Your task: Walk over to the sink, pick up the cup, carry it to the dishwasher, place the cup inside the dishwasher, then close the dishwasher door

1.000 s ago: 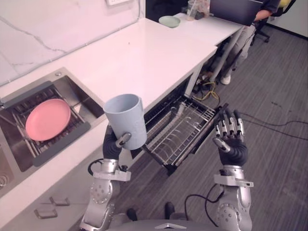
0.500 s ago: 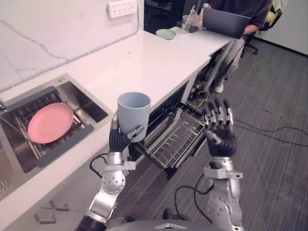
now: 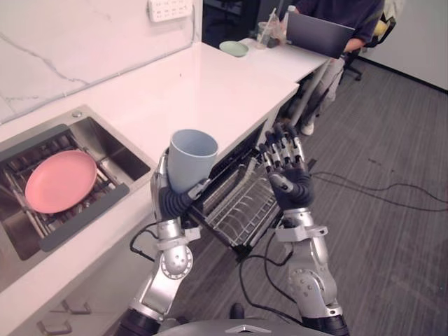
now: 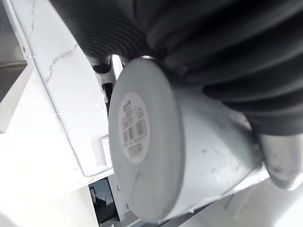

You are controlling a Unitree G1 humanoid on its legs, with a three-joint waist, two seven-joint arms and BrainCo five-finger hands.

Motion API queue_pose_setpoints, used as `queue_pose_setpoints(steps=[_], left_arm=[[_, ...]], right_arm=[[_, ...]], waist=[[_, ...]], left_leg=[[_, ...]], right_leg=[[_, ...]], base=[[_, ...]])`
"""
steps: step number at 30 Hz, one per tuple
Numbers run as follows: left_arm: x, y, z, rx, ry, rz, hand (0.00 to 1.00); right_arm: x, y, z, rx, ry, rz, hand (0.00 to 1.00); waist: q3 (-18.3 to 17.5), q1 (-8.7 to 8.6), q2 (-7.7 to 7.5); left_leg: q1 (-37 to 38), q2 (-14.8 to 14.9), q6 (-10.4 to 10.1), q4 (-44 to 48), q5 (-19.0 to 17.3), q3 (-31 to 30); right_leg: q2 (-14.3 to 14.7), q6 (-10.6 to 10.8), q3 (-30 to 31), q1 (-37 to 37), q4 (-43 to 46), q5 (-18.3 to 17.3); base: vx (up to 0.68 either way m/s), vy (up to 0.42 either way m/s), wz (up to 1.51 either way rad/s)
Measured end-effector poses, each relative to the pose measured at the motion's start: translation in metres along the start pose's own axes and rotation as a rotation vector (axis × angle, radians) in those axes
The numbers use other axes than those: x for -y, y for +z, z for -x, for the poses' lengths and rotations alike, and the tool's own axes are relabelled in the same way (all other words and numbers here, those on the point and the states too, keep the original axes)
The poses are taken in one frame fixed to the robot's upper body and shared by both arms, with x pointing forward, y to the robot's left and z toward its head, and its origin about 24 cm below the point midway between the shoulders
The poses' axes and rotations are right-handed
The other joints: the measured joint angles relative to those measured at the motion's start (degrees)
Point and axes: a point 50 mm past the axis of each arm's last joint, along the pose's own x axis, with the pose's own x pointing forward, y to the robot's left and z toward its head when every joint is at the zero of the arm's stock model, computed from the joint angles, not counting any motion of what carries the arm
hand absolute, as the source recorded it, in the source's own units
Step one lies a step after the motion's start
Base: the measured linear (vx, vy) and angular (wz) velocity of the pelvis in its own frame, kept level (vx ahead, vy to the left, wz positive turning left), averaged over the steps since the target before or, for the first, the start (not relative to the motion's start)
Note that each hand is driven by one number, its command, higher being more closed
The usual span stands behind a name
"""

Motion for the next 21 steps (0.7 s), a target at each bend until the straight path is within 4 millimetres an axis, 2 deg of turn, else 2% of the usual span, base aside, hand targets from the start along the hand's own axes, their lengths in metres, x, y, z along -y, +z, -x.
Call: queue_pose_setpoints(steps=[4,15,21], left_arm=[[0.008,-0.001,0.005,0.007,-0.032,-0.031,1.0],[0.021,-0.001,0.013,0.027,-0.115,-0.056,1.0],[0.023,0.001,0.014,0.038,-0.126,-0.058,1.0]], right_arm=[[-0.01,-0.011,-0.001,-0.062,0.022,0.0,0.0],[-0.024,-0.029,0.0,-0.161,0.05,-0.007,0.0],[-0.025,-0.036,0.002,-0.222,0.052,0.034,0.0]], waist=[[-0.43,0.0,0.0],[-1.86,-0.21,0.36],[-2.66,-0.25,0.42]], left_leg=[[0.04,-0.28,0.15,-0.22,0.31,-0.09],[3.03,-1.65,-0.11,-8.06,5.16,-1.4],[3.08,-1.89,0.15,-9.1,6.0,-1.62]], right_leg=[[-0.22,-0.02,-0.18,0.06,-0.11,0.06],[-0.62,-0.18,-1.31,-0.16,0.38,0.2],[-0.71,-0.12,-1.8,-0.34,0.26,0.27]], base=[[-0.03,-0.008,0.01],[-0.07,-0.012,0.06],[-0.01,0.003,0.02]])
